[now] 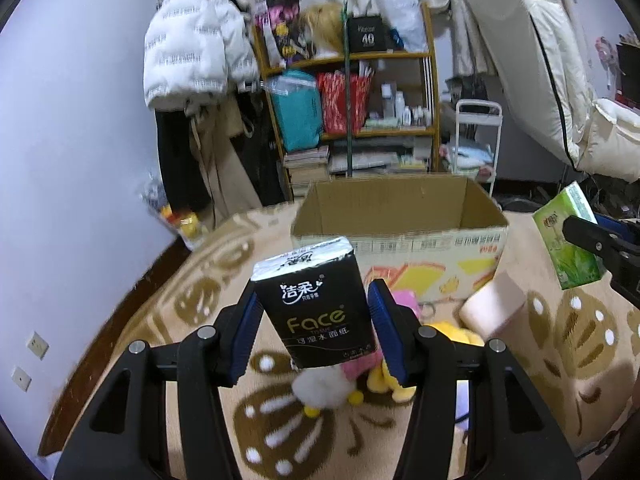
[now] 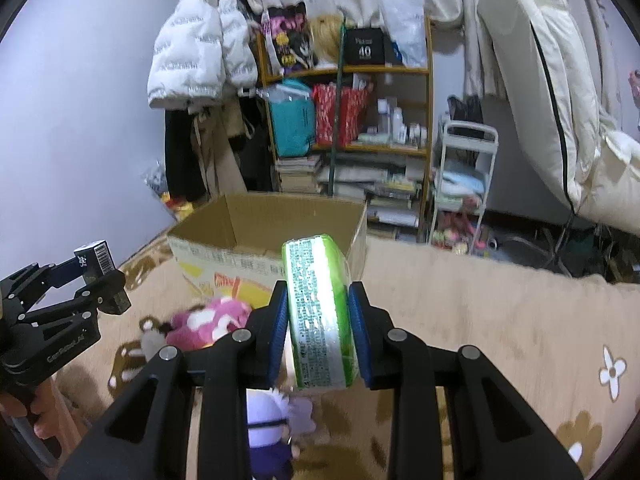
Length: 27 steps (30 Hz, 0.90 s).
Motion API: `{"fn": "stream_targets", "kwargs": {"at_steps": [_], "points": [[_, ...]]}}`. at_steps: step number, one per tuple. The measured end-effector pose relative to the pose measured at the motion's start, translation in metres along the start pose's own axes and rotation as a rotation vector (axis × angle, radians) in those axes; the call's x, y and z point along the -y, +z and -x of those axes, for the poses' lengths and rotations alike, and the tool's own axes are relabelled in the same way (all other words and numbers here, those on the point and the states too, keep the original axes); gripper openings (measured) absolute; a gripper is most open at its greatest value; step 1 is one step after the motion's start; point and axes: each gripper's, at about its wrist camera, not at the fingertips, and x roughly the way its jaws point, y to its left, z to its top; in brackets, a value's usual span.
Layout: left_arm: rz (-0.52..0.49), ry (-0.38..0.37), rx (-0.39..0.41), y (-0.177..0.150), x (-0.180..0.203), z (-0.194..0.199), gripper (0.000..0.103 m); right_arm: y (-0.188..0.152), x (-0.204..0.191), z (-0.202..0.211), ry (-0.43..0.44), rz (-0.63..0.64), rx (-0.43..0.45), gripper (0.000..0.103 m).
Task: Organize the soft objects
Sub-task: 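Lift black tissue pack with left tool while right tool lifts green pack toward box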
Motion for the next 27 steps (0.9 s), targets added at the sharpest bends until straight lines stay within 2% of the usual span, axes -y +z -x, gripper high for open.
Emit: {"fn": "stream_targets", "kwargs": {"at_steps": [6, 15, 27], "points": [[-0.020, 0.007, 0.092, 0.014, 0.005, 0.006, 0.052, 0.009, -0.002, -0.004, -0.006, 0.010, 0.032, 0.031], [-0.016, -0.005, 0.166, 0.044, 0.003, -0.006, 0.052, 0.034, 0.003, -0.019, 0.019, 0.007, 0.093, 0.031], [-0.019, -0.012, 0.216, 0.079, -0.006, -0.041, 0.052, 0.057, 0.001, -0.050, 0.051, 0.006, 0.125, 0.031]]}}
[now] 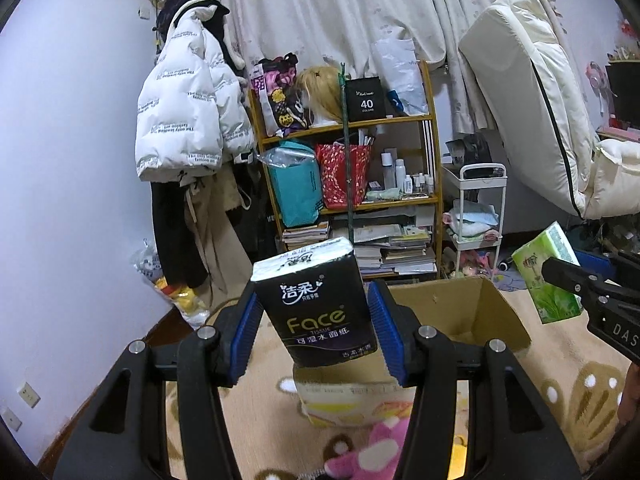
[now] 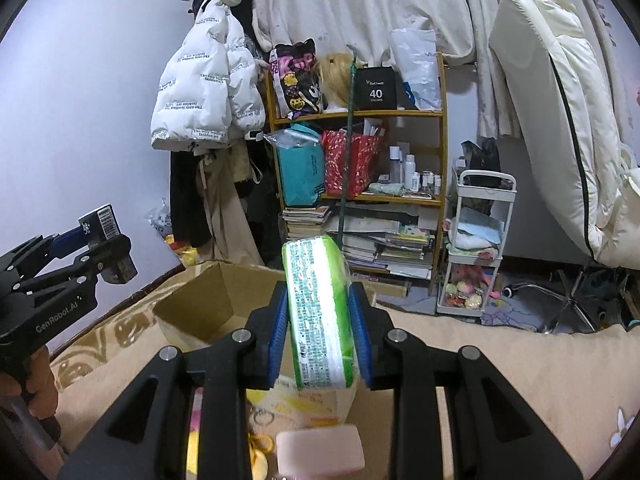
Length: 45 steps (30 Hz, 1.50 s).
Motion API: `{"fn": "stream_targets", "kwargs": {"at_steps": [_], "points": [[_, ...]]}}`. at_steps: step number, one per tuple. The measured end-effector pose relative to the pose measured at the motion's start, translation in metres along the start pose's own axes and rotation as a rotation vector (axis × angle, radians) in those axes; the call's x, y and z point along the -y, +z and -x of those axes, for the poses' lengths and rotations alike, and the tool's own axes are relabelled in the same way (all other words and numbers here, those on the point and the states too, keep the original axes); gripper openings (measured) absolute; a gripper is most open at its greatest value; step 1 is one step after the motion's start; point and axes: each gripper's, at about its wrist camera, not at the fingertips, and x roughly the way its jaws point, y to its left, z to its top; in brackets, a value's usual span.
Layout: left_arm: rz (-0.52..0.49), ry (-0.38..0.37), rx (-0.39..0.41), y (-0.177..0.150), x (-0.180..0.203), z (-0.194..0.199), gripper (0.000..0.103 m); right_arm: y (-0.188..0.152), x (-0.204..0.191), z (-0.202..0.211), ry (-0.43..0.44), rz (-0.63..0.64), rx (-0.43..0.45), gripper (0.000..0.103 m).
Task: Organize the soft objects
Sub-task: 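Lift black tissue pack with left tool while right tool lifts green pack toward box, then open both tools to drop the tissue packs into the box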
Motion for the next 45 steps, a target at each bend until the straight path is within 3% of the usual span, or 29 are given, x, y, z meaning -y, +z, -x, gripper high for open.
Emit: {"fn": "stream_targets", "kwargs": {"at_steps": [11, 30, 35, 37, 41, 43, 45], "points": [[0.039, -0.070, -0.054, -0.007, -0.001, -0.040, 0.053, -0.002, -0.003, -0.035, 0.044, 0.003, -0.038, 0.031], [0.080, -0.108, -0.200, -0.025, 0.007, -0.094, 0.053, -0.027, 0.014, -0.073, 0.076, -0.078, -0.139, 0.032], [0.066, -0.082, -0.213, -0.027, 0.004, -0.092, 0.056, -0.030, 0.019, -0.074, 0.073, -0.102, -0.150, 0.033], [0.065, -0.074, -0.217, -0.029, 0.001, -0.090, 0.064, -0.032, 0.019, -0.073, 0.075, -0.103, -0.155, 0.034], [0.051, -0.048, -0.223, -0.031, -0.002, -0.085, 0.069, -0.030, 0.019, -0.067, 0.083, -0.111, -0.141, 0.053], [0.048, -0.033, -0.226, -0.031, -0.005, -0.082, 0.079, -0.029, 0.018, -0.061, 0.077, -0.108, -0.130, 0.056], [0.047, -0.016, -0.220, -0.031, -0.007, -0.078, 0.084, -0.028, 0.016, -0.058, 0.076, -0.107, -0.127, 0.067]]}}
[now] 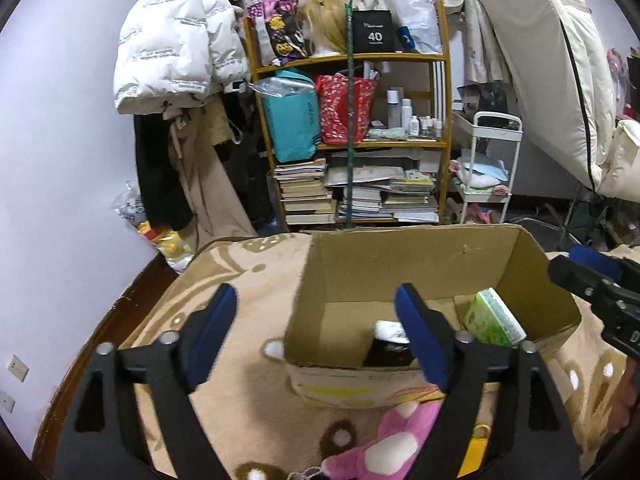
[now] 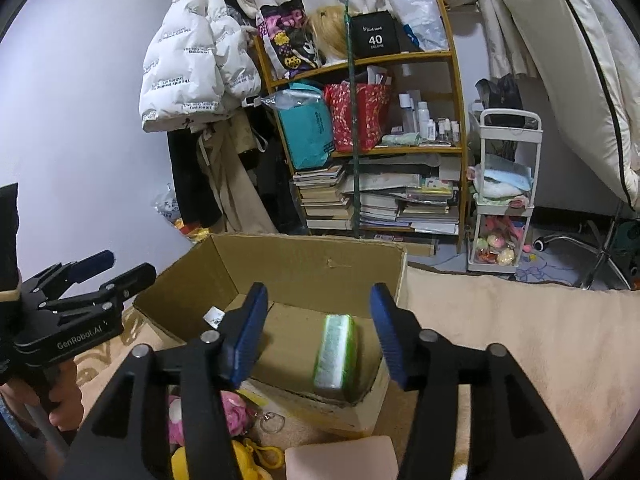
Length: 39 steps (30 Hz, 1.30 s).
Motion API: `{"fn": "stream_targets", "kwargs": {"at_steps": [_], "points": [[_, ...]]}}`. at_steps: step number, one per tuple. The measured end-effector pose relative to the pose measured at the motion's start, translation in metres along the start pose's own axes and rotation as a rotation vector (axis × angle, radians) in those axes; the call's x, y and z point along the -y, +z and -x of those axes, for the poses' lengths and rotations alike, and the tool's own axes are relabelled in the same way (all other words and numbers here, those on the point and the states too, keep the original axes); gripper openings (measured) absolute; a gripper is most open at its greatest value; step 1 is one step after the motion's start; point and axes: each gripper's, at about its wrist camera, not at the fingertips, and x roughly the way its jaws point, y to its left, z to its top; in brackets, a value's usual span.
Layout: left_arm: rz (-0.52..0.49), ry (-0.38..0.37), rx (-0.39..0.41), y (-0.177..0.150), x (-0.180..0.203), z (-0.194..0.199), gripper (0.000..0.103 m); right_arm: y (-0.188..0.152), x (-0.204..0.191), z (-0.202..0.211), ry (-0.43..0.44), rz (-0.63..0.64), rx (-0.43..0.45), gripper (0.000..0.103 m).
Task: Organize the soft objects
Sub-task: 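Open both tools to drop the tissue packs into the box, then lower left tool onto pink plush while right tool lowers onto pink sponge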
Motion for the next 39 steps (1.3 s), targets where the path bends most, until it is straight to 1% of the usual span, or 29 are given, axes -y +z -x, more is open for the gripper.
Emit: {"fn": "stream_targets", "kwargs": {"at_steps": [2, 3, 4, 5, 6, 9, 15, 19, 24, 28, 36, 39], "points": [[-0.005, 0.007, -0.001, -0.002, -0.002, 0.005, 0.088, -0.001, -0.001, 0.006, -0.002, -0.010, 0.008, 0.075], [-0.012, 0.010, -0.007, -0.002, -0.003, 0.007, 0.092, -0.001, -0.001, 0.008, 0.000, -0.016, 0.010, 0.081], [-0.016, 0.016, -0.011, -0.002, -0.003, 0.008, 0.095, -0.002, -0.001, 0.010, -0.001, -0.020, 0.009, 0.084], [-0.019, 0.024, -0.012, -0.003, -0.004, 0.011, 0.096, -0.001, -0.002, 0.013, -0.002, -0.023, 0.009, 0.091], [-0.019, 0.028, -0.011, -0.005, -0.005, 0.014, 0.097, -0.002, -0.003, 0.016, -0.003, -0.024, 0.010, 0.096], [-0.004, 0.018, -0.027, -0.008, -0.010, 0.023, 0.097, -0.004, -0.004, 0.025, -0.008, -0.025, 0.009, 0.102], [0.019, 0.008, -0.068, -0.017, -0.018, 0.040, 0.098, -0.009, -0.007, 0.041, -0.025, -0.032, -0.002, 0.103], [0.017, -0.004, -0.093, -0.022, -0.019, 0.050, 0.098, -0.012, -0.009, 0.053, -0.040, -0.024, -0.006, 0.103], [0.010, -0.001, -0.106, -0.025, -0.020, 0.062, 0.098, -0.019, -0.013, 0.065, -0.053, -0.015, -0.013, 0.103], [0.017, -0.003, -0.132, -0.034, -0.021, 0.070, 0.098, -0.026, -0.015, 0.073, -0.068, -0.005, -0.028, 0.103], [0.027, -0.012, -0.167, -0.048, -0.023, 0.083, 0.098, -0.036, -0.023, 0.078, -0.073, 0.020, -0.058, 0.103], [0.026, -0.014, -0.187, -0.052, -0.023, 0.081, 0.098, -0.041, -0.027, 0.076, -0.078, 0.043, -0.078, 0.103]]}}
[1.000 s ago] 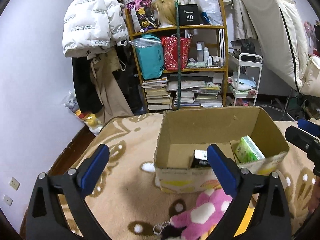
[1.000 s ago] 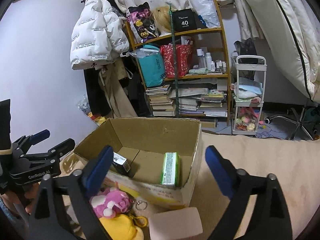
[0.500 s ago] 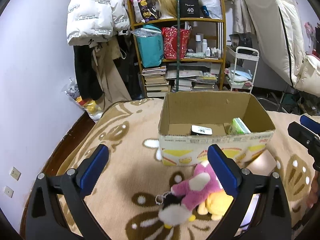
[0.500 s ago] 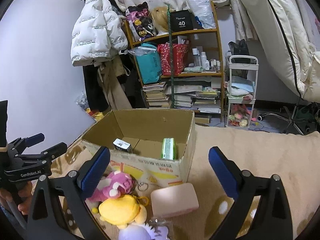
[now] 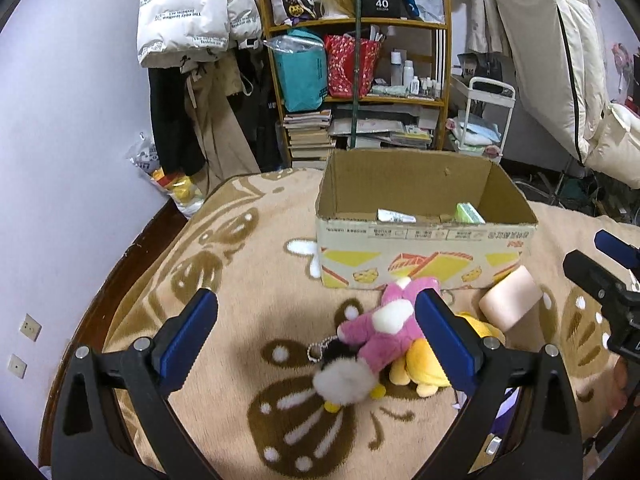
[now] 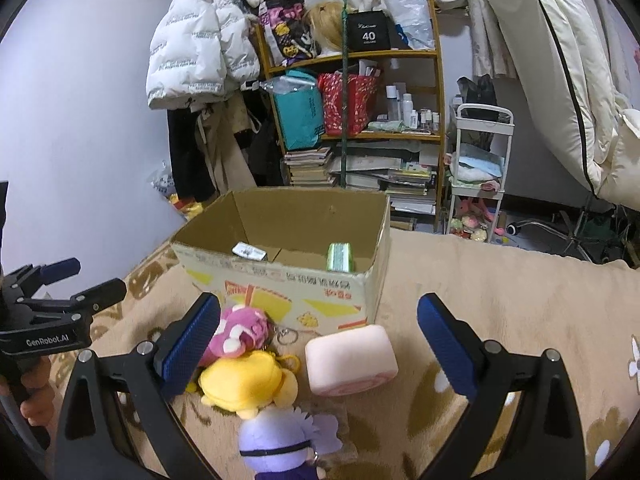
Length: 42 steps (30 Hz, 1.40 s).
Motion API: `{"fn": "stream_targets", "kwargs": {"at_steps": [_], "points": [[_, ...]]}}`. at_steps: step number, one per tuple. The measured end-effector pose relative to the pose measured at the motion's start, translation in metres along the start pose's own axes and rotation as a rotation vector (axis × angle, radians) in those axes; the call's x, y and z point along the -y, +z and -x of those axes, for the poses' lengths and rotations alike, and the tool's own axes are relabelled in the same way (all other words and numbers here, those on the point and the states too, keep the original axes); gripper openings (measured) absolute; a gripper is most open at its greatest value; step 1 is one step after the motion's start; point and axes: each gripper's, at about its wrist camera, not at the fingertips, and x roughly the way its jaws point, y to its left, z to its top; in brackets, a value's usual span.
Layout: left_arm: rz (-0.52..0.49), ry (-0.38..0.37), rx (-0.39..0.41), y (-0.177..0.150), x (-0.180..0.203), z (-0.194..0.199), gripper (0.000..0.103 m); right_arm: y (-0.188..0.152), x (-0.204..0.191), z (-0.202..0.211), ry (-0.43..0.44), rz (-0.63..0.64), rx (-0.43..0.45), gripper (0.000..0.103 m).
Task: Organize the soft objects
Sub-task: 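Lower left tool onto pink plush while right tool lowers onto pink sponge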
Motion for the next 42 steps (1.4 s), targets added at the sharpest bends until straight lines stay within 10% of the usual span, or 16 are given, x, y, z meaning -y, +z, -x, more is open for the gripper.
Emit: {"fn": "stream_targets", "kwargs": {"at_steps": [42], "points": [[-0.136, -0.112, -0.179, -0.002, 0.066, -0.088, 0.098, -0.010, 0.030, -0.071, -0.028, -0.103, -0.193, 0.103]]}}
